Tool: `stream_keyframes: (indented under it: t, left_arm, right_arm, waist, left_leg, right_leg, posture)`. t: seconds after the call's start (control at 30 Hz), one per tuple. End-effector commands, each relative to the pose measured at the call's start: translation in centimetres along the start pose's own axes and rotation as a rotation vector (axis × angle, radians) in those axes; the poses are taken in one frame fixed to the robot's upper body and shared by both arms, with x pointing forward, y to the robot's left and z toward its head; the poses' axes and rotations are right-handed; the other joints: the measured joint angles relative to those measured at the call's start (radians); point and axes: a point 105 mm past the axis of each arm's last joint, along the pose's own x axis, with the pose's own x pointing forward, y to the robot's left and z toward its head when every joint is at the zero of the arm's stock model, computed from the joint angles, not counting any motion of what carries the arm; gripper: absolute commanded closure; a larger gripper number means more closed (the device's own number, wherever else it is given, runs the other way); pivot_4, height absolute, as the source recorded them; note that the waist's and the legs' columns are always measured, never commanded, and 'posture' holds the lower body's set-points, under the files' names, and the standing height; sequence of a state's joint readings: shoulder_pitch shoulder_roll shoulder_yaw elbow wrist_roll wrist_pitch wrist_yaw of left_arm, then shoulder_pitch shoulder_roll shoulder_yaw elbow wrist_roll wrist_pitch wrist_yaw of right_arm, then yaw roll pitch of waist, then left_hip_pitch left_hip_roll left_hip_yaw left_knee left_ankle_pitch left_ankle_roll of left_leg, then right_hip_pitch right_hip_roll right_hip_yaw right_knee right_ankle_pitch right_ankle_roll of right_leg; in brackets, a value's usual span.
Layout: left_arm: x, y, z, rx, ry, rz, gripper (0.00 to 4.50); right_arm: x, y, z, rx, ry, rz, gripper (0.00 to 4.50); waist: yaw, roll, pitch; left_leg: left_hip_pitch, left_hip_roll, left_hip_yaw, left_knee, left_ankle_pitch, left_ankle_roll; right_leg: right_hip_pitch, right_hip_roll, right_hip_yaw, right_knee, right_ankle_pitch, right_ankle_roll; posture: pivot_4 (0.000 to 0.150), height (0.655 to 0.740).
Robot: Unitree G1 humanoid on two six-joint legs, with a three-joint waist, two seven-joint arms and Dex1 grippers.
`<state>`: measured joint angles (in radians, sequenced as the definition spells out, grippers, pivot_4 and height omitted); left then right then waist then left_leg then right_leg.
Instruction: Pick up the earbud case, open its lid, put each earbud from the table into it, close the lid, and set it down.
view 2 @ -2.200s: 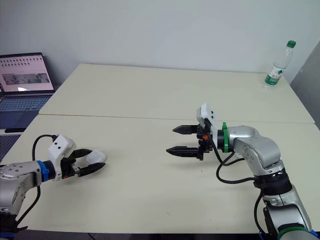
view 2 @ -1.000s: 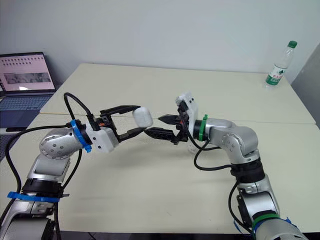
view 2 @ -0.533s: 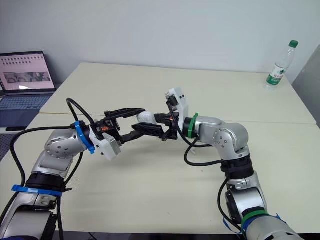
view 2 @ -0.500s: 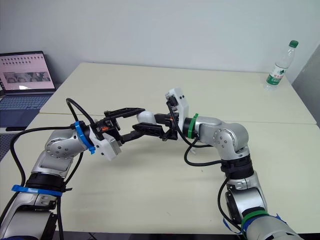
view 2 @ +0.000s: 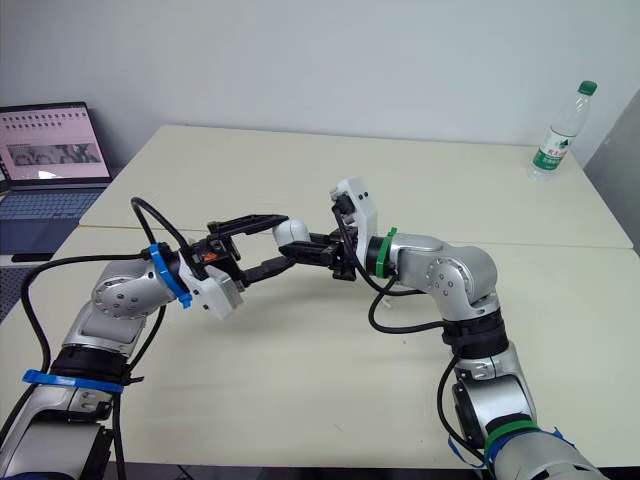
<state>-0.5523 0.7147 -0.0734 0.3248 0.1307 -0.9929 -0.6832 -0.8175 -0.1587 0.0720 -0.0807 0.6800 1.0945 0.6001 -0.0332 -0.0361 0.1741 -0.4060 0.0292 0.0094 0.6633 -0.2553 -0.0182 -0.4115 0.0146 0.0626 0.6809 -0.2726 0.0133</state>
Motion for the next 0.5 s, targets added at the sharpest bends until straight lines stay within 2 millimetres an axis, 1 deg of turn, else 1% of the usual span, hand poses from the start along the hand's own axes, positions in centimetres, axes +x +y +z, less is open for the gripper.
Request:
stream_keyframes:
  t: [0.03, 0.17, 0.23, 0.3, 0.33, 0.5]
  left_arm:
    - [0.03, 1.33, 0.69, 0.047, -0.029, 0.048, 1.75]
    - [0.19, 1.44, 0.61, 0.047, -0.029, 0.049, 1.75]
    - [0.23, 1.49, 0.6, 0.047, -0.03, 0.049, 1.75]
    - [0.26, 1.54, 0.63, 0.049, -0.032, 0.05, 1.75]
    - [0.27, 1.55, 0.63, 0.05, -0.032, 0.05, 1.75]
    - [0.31, 1.58, 0.7, 0.052, -0.036, 0.047, 1.75]
  right_arm:
    - [0.01, 0.38, 0.7, -0.016, -0.022, 0.017, 3.57]
    - [-0.03, 0.54, 0.77, -0.022, -0.019, 0.028, 3.57]
    - [-0.01, 0.65, 0.76, -0.017, -0.02, 0.036, 2.82]
    - [0.02, 0.54, 0.69, -0.024, -0.016, 0.024, 2.25]
    - [0.03, 0.5, 0.67, -0.027, -0.015, 0.02, 1.87]
    - [0.08, 0.31, 0.73, -0.026, -0.019, 0.008, 1.87]
  waist:
    - [0.0, 0.0, 0.0]
    - [0.0, 0.0, 0.0]
    - [0.0, 0.0, 0.0]
    - [0.0, 0.0, 0.0]
    - [0.0, 0.0, 0.0]
    - [0.0, 0.0, 0.0]
  left_leg:
    - [0.0, 0.0, 0.0, 0.0, 0.0, 0.0]
    - [0.0, 0.0, 0.0, 0.0, 0.0, 0.0]
    - [0.0, 0.0, 0.0, 0.0, 0.0, 0.0]
    - [0.0, 0.0, 0.0, 0.0, 0.0, 0.0]
    - [0.0, 0.0, 0.0, 0.0, 0.0, 0.0]
    - [0.0, 0.0, 0.0, 0.0, 0.0, 0.0]
  right_leg:
    - [0.0, 0.0, 0.0, 0.0, 0.0, 0.0]
    - [0.0, 0.0, 0.0, 0.0, 0.0, 0.0]
    - [0.0, 0.0, 0.0, 0.0, 0.0, 0.0]
    - [0.0, 0.0, 0.0, 0.0, 0.0, 0.0]
    - [0.0, 0.0, 0.0, 0.0, 0.0, 0.0]
    - [0.0, 0.0, 0.0, 0.0, 0.0, 0.0]
  posture:
    - [0.15, 0.74]
    - [0.15, 0.74]
    - [0.15, 0.74]
    - [0.15, 0.74]
    - [0.15, 0.74]
    - [0.15, 0.74]
